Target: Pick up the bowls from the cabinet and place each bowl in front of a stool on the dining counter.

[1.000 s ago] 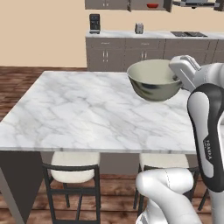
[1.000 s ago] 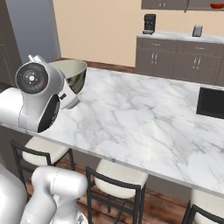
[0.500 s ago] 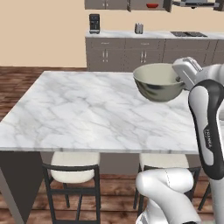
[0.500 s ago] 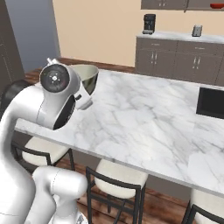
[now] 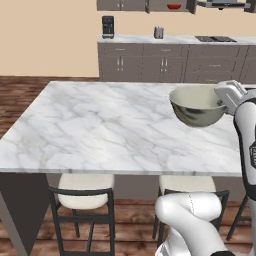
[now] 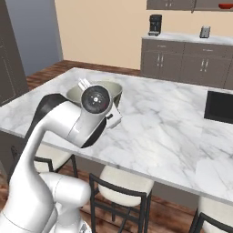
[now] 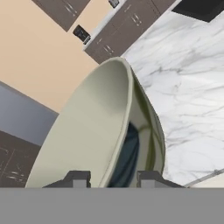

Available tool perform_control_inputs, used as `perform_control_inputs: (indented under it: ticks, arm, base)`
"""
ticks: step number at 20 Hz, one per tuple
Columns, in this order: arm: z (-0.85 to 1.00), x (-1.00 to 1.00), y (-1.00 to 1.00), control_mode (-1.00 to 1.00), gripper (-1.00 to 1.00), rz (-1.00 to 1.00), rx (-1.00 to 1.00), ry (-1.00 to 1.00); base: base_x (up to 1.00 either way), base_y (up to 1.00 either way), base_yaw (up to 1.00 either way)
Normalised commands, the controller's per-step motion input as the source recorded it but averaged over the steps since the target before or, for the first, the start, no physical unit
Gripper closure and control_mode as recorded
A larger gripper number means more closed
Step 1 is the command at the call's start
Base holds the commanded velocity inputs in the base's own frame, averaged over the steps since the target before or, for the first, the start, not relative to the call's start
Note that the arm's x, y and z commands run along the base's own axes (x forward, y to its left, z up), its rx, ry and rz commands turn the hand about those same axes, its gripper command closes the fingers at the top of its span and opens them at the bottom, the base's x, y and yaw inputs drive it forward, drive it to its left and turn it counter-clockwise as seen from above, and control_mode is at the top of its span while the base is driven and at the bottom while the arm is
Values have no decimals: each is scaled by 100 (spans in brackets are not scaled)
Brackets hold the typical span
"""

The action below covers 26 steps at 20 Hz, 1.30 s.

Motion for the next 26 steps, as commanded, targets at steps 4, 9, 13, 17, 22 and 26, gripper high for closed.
perform_control_inputs:
  ticks: [4, 9, 13, 17, 22, 26]
  arm:
    - [-55, 12, -12, -100, 100, 0, 0, 1]
    - [-55, 11, -20, -100, 100, 0, 0, 1]
    - [-47, 10, -32, -100, 100, 0, 0, 3]
    - [-45, 9, -45, -100, 100, 0, 1, 5]
    - [-42, 6, -63, -100, 100, 0, 11, 3]
    - [-32, 12, -51, -100, 100, 0, 7, 4]
  base:
    - [0, 0, 0]
    - [0, 0, 0]
    - [0, 0, 0]
    - [0, 0, 0]
    - [0, 0, 0]
    - [0, 0, 0]
